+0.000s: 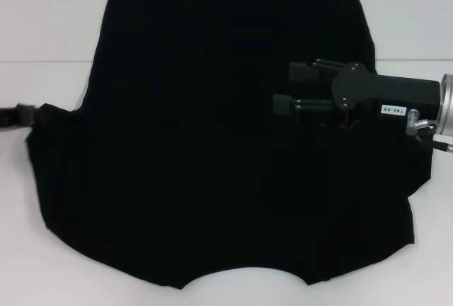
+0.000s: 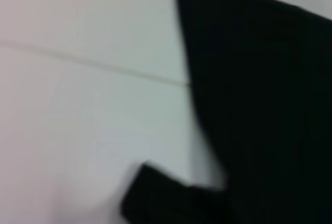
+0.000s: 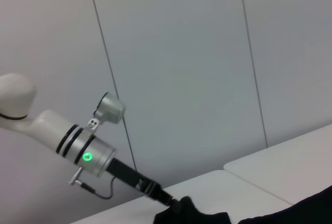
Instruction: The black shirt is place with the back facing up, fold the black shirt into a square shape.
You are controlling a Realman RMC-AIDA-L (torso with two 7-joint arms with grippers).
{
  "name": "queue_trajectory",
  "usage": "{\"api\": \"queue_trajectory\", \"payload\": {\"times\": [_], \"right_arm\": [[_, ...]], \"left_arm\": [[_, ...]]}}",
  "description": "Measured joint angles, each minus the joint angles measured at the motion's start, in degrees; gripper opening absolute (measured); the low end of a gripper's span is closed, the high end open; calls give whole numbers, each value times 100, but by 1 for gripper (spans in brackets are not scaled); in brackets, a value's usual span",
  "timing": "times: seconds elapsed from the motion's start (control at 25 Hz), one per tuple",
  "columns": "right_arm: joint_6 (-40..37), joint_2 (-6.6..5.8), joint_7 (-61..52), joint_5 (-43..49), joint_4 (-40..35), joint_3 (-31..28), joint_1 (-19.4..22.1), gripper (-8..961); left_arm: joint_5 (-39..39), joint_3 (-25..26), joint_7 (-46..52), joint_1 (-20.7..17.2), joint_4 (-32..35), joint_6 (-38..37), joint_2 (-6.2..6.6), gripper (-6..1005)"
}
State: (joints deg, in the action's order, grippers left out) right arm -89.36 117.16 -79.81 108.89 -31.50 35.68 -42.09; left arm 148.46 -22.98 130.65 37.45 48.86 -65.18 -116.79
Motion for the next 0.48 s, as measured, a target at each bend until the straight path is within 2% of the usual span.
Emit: {"api": "queue_trajectory", "payload": {"times": [0.16, 0.24, 0.36, 0.48], "right_arm": [[-10, 0, -20, 0, 16, 17, 0, 898], [-16, 0, -32, 0, 27, 19, 4, 898], [-21, 0, -76, 0, 30, 9, 18, 898], [-22, -6, -104, 0, 30, 7, 22, 898]], "left_arm": [[-142, -397, -18, 186, 2, 17, -103, 8], [-304, -791, -64, 232, 45, -63, -188, 8], [-577, -1329, -278, 191, 137, -260, -350, 9], [-653, -1650, -535, 117, 194, -379, -528, 9]]}}
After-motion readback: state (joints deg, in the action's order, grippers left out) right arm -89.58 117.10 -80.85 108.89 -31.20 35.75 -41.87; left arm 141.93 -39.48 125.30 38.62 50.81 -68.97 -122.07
